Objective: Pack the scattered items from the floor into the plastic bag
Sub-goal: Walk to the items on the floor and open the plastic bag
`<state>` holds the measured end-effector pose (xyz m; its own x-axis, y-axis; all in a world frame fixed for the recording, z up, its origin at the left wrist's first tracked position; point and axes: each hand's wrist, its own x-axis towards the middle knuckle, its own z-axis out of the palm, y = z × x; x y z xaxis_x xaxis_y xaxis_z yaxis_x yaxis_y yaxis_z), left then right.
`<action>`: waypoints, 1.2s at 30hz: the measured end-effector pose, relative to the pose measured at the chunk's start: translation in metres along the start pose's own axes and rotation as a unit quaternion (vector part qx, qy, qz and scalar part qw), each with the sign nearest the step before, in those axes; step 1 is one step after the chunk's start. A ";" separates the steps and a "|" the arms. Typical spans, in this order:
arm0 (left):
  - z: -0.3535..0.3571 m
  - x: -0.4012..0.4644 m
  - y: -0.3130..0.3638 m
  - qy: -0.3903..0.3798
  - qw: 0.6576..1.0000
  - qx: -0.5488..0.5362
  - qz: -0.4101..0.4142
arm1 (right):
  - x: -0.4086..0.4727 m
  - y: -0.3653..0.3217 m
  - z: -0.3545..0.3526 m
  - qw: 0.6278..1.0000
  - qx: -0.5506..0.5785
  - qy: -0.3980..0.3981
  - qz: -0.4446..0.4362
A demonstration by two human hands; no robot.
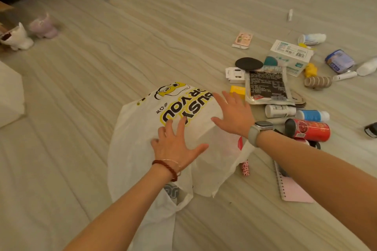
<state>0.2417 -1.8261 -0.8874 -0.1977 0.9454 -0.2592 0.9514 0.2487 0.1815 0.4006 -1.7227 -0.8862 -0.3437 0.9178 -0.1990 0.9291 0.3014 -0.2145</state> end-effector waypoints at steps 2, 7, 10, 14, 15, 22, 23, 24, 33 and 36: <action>0.029 0.003 -0.001 -0.040 0.999 0.024 -0.025 | 0.006 -0.001 0.014 0.997 -0.005 -0.063 0.048; 0.052 0.012 -0.032 0.068 0.992 -0.092 -0.045 | -0.005 0.010 0.040 0.994 0.039 -0.038 0.089; 0.048 0.002 -0.050 0.142 0.966 -0.208 -0.056 | -0.019 0.018 0.043 0.998 0.058 -0.025 0.015; 0.027 0.002 -0.057 0.128 0.931 -0.312 -0.142 | -0.026 0.026 0.030 0.998 0.027 0.017 -0.050; 0.020 0.006 -0.056 0.098 0.907 -0.377 -0.159 | -0.027 0.027 0.026 0.997 0.017 0.030 -0.065; -0.015 0.006 -0.049 -0.079 0.671 -0.728 -0.118 | -0.027 0.021 0.001 0.985 0.159 0.065 0.034; -0.014 0.003 -0.049 -0.089 0.666 -0.732 -0.115 | -0.028 0.018 -0.003 0.974 0.210 0.063 0.056; -0.012 0.001 -0.049 -0.095 0.660 -0.736 -0.117 | -0.029 0.015 -0.006 0.965 0.243 0.062 0.072; -0.012 -0.021 -0.088 -0.072 0.858 -0.506 -0.039 | -0.039 0.024 -0.031 0.929 0.362 -0.084 0.006; -0.014 -0.027 -0.100 -0.146 0.856 -0.495 -0.037 | -0.044 0.026 -0.025 0.885 0.447 -0.119 0.046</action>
<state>0.1489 -1.8739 -0.8852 -0.0438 0.8628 -0.5037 0.2450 0.4981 0.8318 0.4430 -1.7485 -0.8596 -0.3907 0.8154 -0.4272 0.5110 -0.1939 -0.8374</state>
